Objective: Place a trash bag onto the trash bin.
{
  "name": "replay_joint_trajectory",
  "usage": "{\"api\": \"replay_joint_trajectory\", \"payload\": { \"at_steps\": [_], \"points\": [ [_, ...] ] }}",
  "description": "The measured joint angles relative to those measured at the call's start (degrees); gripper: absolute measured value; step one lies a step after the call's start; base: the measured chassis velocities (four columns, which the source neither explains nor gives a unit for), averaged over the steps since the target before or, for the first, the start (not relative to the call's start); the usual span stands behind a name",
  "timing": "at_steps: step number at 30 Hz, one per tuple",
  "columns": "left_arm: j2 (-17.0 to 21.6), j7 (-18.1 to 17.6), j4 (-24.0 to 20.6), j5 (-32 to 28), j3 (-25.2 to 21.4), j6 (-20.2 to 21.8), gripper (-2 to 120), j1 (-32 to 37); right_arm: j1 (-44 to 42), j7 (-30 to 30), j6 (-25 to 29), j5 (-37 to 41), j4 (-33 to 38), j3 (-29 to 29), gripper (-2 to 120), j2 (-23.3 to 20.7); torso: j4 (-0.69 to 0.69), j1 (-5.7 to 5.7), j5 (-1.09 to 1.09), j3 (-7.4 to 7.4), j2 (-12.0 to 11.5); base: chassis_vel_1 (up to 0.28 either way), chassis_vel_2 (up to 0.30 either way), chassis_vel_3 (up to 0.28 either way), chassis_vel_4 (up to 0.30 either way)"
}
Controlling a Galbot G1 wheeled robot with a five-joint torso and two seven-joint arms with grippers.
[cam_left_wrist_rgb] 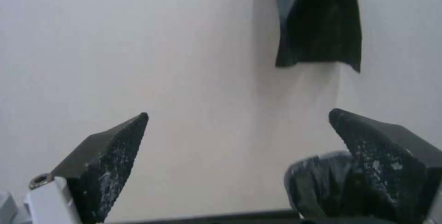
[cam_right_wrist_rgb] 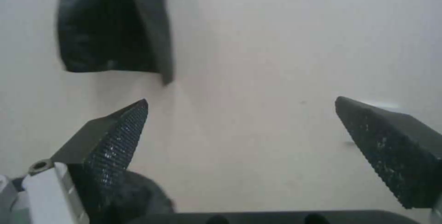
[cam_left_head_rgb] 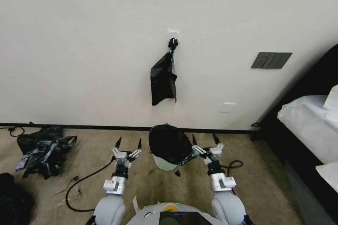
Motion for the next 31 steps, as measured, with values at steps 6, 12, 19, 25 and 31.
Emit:
{"api": "replay_joint_trajectory", "payload": {
  "at_steps": [6,12,19,25,31],
  "points": [
    [-1.9,0.0,-1.3,5.6,0.7,-2.4,100,2.5,-5.4,1.0,4.8,-3.1,0.4,2.4,100,5.1,-0.01,0.00,0.00,0.00,0.0,0.000,0.000,0.000,0.000],
    [-1.9,0.0,-1.2,5.9,1.5,-2.5,100,2.5,-6.5,1.4,5.2,-3.2,0.7,2.5,100,6.1,-0.01,0.00,0.00,0.01,0.0,0.000,0.000,0.000,0.000],
    [-1.9,0.0,-1.1,5.7,1.6,-2.4,100,2.4,-6.3,1.5,5.1,-3.1,0.8,2.4,100,6.0,-0.01,0.00,0.00,0.00,0.0,0.000,0.000,0.000,0.000],
    [-1.8,0.0,-1.0,5.5,1.6,-2.3,100,2.3,-6.3,1.5,4.9,-3.0,0.8,2.2,100,5.9,-0.01,0.00,0.00,0.01,0.0,0.000,0.000,0.000,0.000],
    [-1.8,0.0,-1.0,5.4,1.6,-2.2,100,2.3,-6.2,1.5,4.7,-2.9,0.9,2.2,100,5.9,-0.01,0.00,0.00,0.01,0.0,0.000,0.000,0.000,0.000]
  ]
}}
